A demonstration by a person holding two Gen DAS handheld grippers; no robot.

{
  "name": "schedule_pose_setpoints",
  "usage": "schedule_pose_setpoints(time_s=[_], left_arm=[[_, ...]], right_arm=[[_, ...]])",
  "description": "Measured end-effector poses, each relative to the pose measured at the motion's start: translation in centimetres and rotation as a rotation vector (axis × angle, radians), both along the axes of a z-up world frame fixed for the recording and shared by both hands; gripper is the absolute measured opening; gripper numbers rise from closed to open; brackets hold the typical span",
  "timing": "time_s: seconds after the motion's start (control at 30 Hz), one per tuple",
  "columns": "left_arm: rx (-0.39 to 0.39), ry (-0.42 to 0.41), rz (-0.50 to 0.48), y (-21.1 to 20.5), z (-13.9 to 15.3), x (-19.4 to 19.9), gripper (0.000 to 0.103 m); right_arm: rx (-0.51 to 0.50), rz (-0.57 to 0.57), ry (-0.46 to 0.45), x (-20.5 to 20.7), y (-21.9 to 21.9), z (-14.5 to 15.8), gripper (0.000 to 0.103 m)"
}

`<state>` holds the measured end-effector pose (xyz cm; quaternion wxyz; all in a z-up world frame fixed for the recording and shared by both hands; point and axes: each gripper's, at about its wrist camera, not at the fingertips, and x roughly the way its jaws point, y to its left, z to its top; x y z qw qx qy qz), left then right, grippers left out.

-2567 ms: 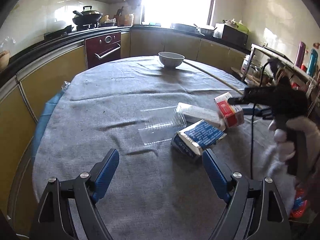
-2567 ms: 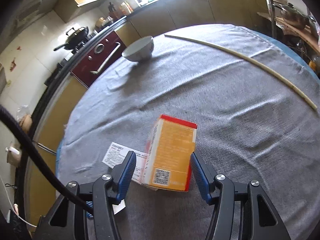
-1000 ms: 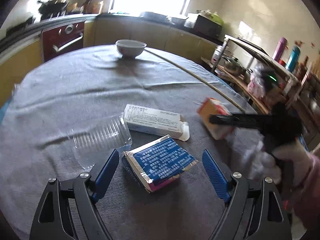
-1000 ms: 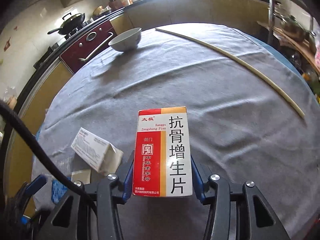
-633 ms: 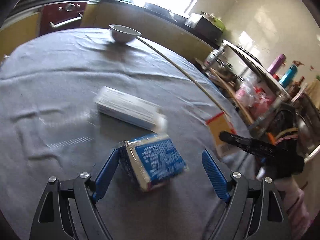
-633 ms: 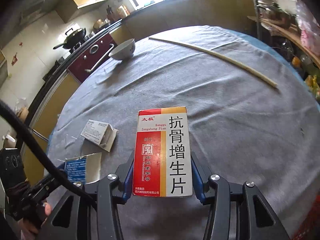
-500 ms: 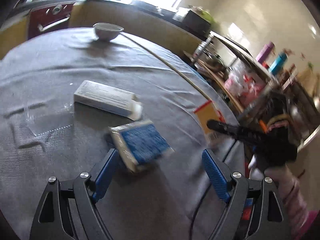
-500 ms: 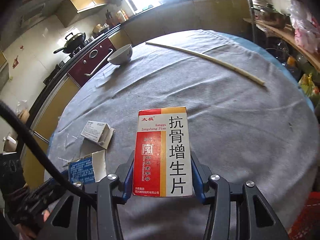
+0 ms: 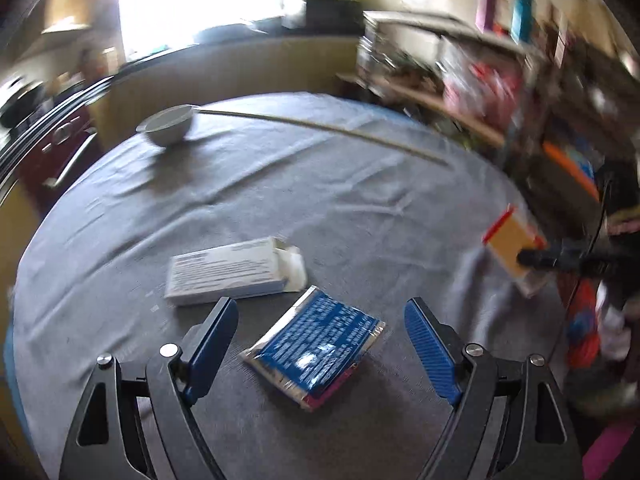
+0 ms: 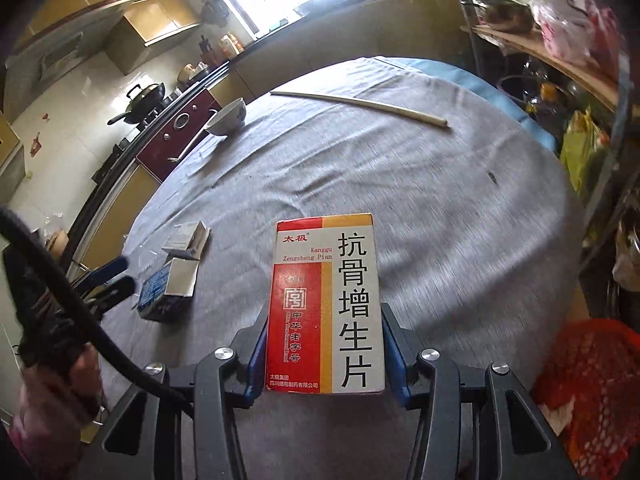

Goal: Collect trash
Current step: 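Grasp the blue printed packet with the left tool while the right tool lifts the medicine box, then carry the packet with the left tool to the red basket while the right tool carries the box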

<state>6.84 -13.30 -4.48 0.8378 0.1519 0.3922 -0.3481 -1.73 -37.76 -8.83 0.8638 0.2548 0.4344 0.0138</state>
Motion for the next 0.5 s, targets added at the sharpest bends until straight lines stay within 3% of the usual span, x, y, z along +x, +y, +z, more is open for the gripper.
schedule_pose_setpoints(time_s=[0.13,0.3,0.43,0.5], left_arm=[[0.061,0.034,-0.053,-0.7,-1.4,0.5,0.085],[0.051,0.066,-0.035,0.1,-2.6,0.6,0.085],[0.049,0.075,-0.009,0.6,-3.1,0.4,0.063],[0.023,0.084,0.017,0.7,-3.0,0.4,0.062]], right_arm=[[0.038,0.002,-0.011,-1.0,-0.3,0.2,0.051],[0.04,0.016,-0.03,-1.9,0.1,0.6,0.051],[0.038,0.021,-0.034,-2.4,0.7,0.6,0.051],[0.03,0.02,-0.035,-2.7,1.0,0.7,0.051]])
